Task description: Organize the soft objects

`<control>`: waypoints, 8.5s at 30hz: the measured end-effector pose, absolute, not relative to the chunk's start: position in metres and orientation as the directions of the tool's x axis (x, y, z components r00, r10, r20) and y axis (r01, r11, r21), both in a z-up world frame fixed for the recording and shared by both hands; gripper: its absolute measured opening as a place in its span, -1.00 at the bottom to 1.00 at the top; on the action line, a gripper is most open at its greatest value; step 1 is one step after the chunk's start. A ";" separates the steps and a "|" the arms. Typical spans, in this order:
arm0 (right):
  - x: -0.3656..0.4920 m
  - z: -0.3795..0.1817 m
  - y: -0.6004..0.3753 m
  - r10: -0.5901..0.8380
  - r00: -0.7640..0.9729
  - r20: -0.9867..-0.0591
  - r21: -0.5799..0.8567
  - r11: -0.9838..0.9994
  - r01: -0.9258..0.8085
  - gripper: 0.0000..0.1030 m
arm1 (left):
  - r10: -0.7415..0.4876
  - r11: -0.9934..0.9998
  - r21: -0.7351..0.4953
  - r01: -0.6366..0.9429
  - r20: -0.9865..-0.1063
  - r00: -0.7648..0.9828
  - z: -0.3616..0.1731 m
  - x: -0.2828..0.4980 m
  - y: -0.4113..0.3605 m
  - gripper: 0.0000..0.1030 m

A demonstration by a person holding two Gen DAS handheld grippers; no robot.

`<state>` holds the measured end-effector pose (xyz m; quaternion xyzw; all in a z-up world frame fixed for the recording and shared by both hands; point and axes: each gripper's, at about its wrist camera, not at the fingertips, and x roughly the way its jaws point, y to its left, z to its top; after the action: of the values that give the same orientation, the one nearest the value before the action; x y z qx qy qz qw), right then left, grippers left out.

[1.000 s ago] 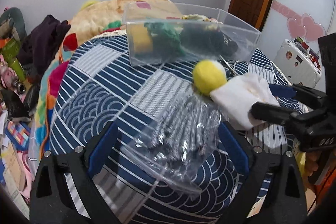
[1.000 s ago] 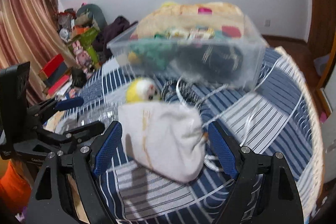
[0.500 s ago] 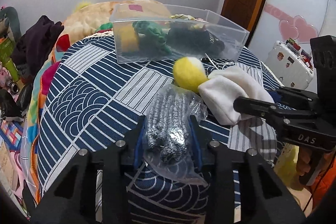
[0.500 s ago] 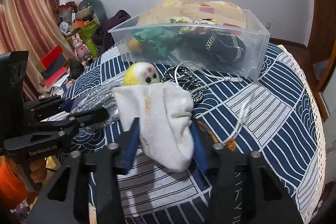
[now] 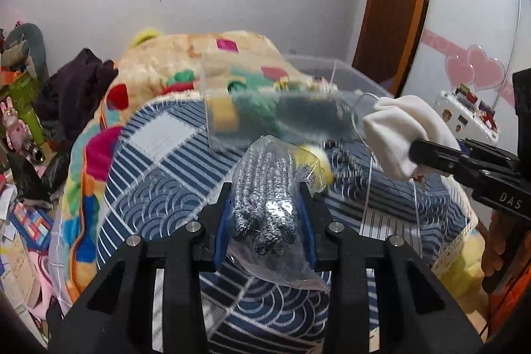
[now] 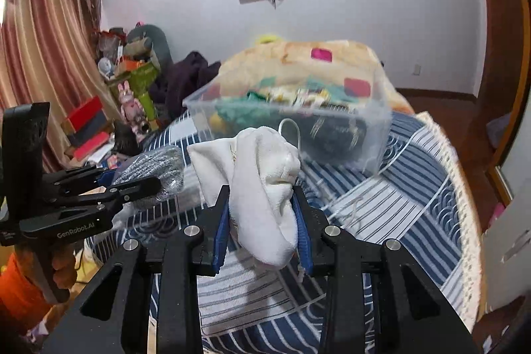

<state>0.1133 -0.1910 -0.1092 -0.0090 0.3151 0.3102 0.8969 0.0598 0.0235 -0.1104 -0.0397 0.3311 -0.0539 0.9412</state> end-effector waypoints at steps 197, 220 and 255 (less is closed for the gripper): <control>0.116 -0.005 -0.190 0.504 0.805 -0.312 0.060 0.856 -0.513 0.35 | -0.101 0.993 -0.088 0.079 -0.289 0.952 0.005 0.065 0.015 0.49; 0.077 0.014 -0.197 0.528 0.828 -0.188 0.077 0.848 -0.524 1.00 | -0.071 0.996 -0.065 0.060 -0.176 0.982 0.029 0.014 0.012 1.00; 0.071 0.016 -0.203 0.530 0.831 -0.170 0.076 0.848 -0.525 1.00 | -0.074 0.996 -0.058 0.065 -0.169 0.983 0.031 0.007 0.007 1.00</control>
<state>0.0707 -0.2027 0.0156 0.0129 0.0923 0.2755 0.9568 0.0074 0.0069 0.0308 -0.0260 0.0858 -0.0349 0.9954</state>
